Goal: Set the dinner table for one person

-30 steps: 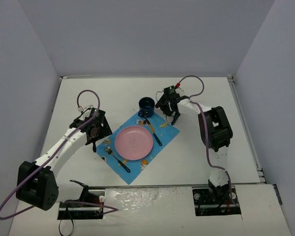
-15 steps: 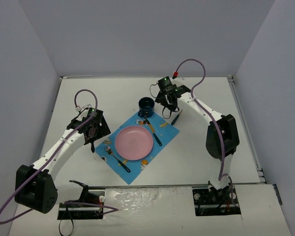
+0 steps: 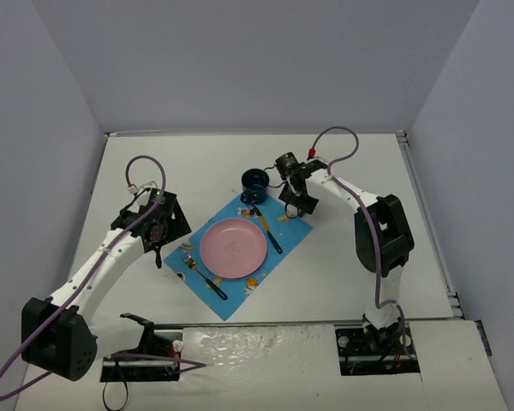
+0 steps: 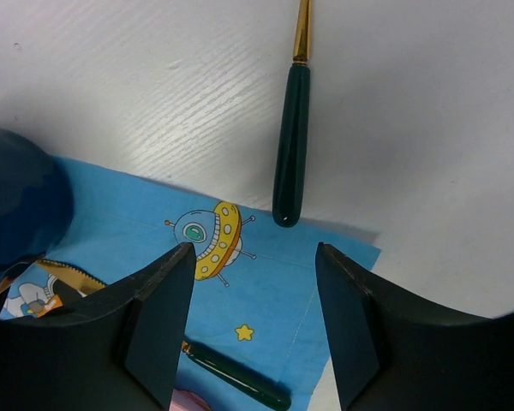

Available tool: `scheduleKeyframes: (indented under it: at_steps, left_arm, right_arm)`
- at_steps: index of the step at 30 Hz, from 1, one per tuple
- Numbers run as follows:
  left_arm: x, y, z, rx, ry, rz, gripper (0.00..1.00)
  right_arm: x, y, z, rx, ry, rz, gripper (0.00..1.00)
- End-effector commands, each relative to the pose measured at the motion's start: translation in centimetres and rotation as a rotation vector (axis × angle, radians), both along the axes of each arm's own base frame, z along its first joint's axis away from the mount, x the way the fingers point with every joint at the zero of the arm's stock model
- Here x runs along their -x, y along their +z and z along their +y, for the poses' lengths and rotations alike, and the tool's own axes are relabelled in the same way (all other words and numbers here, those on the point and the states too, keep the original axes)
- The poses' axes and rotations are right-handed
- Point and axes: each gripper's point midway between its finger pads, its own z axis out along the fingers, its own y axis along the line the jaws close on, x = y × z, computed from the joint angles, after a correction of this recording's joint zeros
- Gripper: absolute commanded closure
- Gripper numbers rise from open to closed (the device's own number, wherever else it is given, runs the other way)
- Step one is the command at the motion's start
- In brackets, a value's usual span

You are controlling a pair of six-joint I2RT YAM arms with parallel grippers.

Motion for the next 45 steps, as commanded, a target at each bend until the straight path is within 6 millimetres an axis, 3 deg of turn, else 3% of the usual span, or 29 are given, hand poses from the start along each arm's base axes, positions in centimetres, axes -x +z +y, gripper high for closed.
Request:
scheduleKeyframes:
  at_steps: [1,8,21,25,28,30,33,37,41,45]
  left_arm:
    - [-1.0,2.2,0.4,-0.004,0.005,-0.064,0.22]
    - [-1.0,1.7,0.6,-0.022,0.004,-0.041,0.22]
    - [-1.3,0.8,0.6,-0.020,0.008,-0.019,0.22]
    - [-1.3,0.7,0.5,-0.014,0.009,-0.019,0.22]
    - [-1.3,0.7,0.6,-0.016,0.011,-0.018,0.22]
    - [-1.3,0.7,0.6,-0.017,0.014,-0.019,0.22]
    - [-1.3,0.7,0.6,-0.016,0.019,-0.019,0.22]
    - [-1.4,0.7,0.5,-0.006,0.026,-0.020,0.22]
    - [-1.3,0.7,0.4,0.003,0.036,-0.019,0.22]
    - [-0.7,1.4,1.1,0.006,0.094,-0.042,0.22]
  right_arm:
    - [-0.3,-0.3,-1.4,0.060,-0.050,-0.016,0.45]
    - [-0.6,-2.8,-2.5,0.086,-0.059,0.031,0.46]
    - [-1.1,-4.8,-5.4,0.070,-0.097,0.069,0.54]
    - [-1.3,-5.7,-6.0,0.070,-0.081,0.089,0.76]
    - [-1.3,-6.6,-5.9,0.063,-0.059,0.113,1.00]
    - [-1.1,-6.7,-6.0,0.067,-0.048,0.122,1.00]
    - [-1.3,-5.5,-6.2,0.132,0.022,0.097,1.00]
    - [-1.2,-0.8,-5.7,0.244,0.132,0.016,1.00]
    - [0.5,2.0,-5.7,0.334,0.293,0.050,1.00]
    - [3.2,4.1,-6.5,0.557,0.405,0.123,1.00]
